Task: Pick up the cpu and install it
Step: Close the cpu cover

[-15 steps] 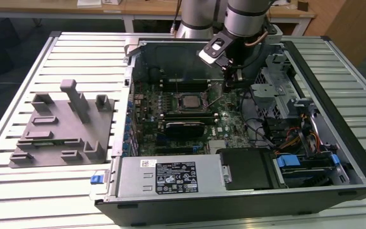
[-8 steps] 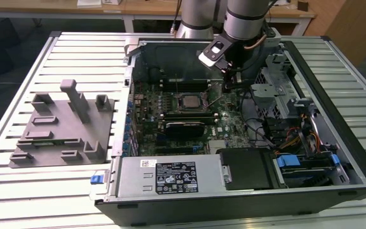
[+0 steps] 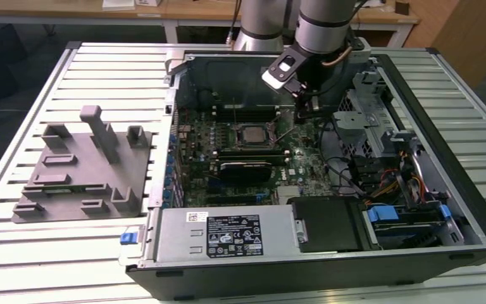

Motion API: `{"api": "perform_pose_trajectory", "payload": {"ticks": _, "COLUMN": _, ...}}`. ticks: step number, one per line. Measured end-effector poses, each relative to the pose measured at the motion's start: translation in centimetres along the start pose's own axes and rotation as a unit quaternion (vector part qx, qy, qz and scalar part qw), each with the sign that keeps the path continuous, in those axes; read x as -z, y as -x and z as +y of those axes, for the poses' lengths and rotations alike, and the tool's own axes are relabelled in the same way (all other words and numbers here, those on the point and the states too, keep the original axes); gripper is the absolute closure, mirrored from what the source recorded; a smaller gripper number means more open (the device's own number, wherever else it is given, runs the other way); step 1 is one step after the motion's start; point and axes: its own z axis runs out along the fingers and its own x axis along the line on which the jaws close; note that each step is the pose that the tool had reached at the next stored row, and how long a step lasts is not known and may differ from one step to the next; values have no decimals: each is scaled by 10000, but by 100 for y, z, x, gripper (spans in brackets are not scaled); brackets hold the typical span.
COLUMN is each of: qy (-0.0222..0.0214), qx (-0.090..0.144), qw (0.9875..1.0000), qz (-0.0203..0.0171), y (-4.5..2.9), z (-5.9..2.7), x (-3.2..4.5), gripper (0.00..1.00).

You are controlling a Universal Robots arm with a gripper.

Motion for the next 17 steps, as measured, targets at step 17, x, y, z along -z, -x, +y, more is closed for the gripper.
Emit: {"api": "perform_pose_trajectory", "payload": {"ticks": 17, "qy": 0, "qx": 10, "qw": 10000, "qz": -1, "y": -8, "z": -132, "x": 6, "gripper": 89}}
